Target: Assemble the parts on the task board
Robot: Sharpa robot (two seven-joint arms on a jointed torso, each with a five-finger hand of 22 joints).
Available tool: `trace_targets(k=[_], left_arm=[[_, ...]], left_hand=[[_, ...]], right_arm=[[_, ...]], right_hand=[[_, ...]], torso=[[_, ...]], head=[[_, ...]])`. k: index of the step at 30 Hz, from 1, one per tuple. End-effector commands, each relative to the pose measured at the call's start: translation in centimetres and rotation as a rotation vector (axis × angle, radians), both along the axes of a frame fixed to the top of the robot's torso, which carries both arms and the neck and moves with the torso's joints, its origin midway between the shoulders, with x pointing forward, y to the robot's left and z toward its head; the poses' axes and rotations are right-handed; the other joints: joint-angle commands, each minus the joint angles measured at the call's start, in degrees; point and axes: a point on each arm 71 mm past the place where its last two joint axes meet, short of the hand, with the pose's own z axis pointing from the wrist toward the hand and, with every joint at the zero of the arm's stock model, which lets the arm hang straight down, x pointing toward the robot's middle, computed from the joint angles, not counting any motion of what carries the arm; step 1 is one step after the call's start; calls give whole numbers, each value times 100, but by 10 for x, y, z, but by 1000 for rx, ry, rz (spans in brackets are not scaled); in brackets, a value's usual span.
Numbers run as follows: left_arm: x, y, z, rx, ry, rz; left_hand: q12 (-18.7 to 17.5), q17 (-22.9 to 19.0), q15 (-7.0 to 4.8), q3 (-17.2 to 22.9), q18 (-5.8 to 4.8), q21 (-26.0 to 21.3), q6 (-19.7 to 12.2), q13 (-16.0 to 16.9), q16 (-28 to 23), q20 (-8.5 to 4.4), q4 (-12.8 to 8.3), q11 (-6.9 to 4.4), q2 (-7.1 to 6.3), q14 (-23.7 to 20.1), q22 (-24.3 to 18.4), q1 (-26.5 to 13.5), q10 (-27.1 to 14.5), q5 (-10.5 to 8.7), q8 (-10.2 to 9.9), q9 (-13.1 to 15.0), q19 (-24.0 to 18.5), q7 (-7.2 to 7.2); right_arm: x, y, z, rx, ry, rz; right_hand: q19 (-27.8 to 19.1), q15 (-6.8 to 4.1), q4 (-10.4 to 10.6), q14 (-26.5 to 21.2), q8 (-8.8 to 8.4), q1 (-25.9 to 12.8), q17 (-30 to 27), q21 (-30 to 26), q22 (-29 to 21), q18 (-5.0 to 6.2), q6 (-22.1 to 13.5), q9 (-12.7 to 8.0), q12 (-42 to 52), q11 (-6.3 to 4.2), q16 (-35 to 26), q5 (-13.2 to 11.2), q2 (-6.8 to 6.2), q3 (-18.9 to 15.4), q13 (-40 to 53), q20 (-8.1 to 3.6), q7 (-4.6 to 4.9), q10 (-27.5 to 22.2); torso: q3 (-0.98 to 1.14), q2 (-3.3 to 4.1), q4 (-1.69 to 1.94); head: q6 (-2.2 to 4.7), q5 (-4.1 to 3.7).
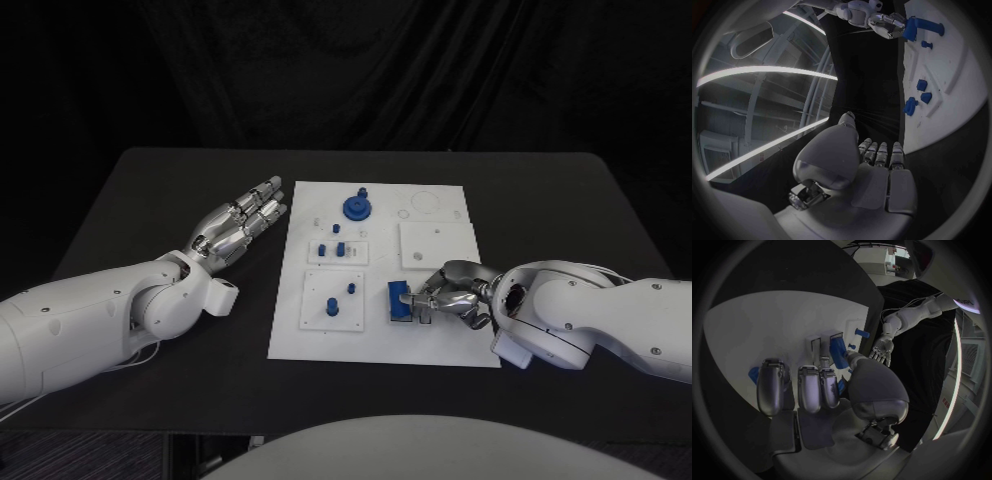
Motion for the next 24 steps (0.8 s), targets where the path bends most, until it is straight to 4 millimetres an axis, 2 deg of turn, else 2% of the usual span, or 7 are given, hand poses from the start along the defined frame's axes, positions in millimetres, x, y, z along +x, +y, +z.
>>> trace_targets(k=[1, 6, 9, 13, 21, 24], left_arm=[[-1, -2, 0, -17, -6, -13], [-2, -1, 0, -17, -5, -11], [-2, 0, -1, -16, -6, -10], [-2, 1, -1, -15, -5, -6], [-3, 2, -2, -14, -3, -4], [-4, 2, -3, -14, -2, -3]], left_hand=[[-38, -5, 28, 21, 38, -21, -9, -5, -21, 24, -8, 56, -3, -2, 6, 44, 3, 20, -1, -2, 0, 44], [-38, -5, 33, 25, 35, -20, -9, -5, -21, 27, -16, 56, -4, -2, 7, 53, 3, 31, -1, -2, 0, 44], [-38, -5, 33, 25, 35, -20, -9, -5, -21, 27, -16, 56, -4, -2, 7, 53, 3, 31, -1, -2, 0, 44], [-38, -5, 35, 27, 34, -19, -7, -5, -21, 28, -21, 57, -5, -2, 9, 59, 3, 38, 0, -1, 2, 44], [-38, -5, 37, 29, 32, -19, -8, -5, -21, 29, -28, 59, -7, -2, 9, 66, 3, 48, 0, -1, 2, 46], [-38, -5, 37, 29, 32, -19, -8, -5, -21, 29, -28, 59, -7, -2, 9, 66, 3, 48, 0, -1, 2, 46]], right_arm=[[-2, 1, -1, -14, -11, 27], [0, 3, 11, 12, -182, 74], [1, 5, 23, 49, -353, 124], [-3, 7, 39, 96, -545, 181], [-8, 2, 51, 74, -716, 242], [-10, 1, 53, 50, -749, 268]], right_hand=[[305, 36, -52, 419, -10, 101, 523, -39, 1188, 55, -8, -3, 16, 47, -22, -7, -6, -16, 1509, 40, -5, 608], [322, 25, -175, 428, 109, 313, 566, 8, 1205, 44, 3, 39, 16, 34, -5, -52, -141, -97, 1509, 31, -21, 608], [363, 20, -219, 453, 257, 461, 684, 137, 1248, 14, -70, 113, 16, 27, 42, -259, -229, -196, 1509, 24, -27, 608], [413, 20, -233, 478, 429, 638, 815, 300, 1301, -24, -210, 201, 16, 29, 94, -416, -303, -307, 1509, 17, -25, 608], [416, 49, -259, 474, 629, 947, 809, 323, 1307, -29, -507, 301, 16, 65, 97, -554, -363, -423, 1509, 40, 16, 608], [409, 64, -291, 469, 786, 1143, 798, 311, 1302, -26, -678, 379, 16, 82, 95, -574, -389, -475, 1509, 54, 35, 608]], torso=[[0, 1, 3], [2, 0, 0], [0, 2, 3], [-1, 0, 1], [0, -2, 4], [4, -3, 3]], head=[[0, 5], [0, 39], [0, 46], [0, 59], [0, 52], [0, 50]])
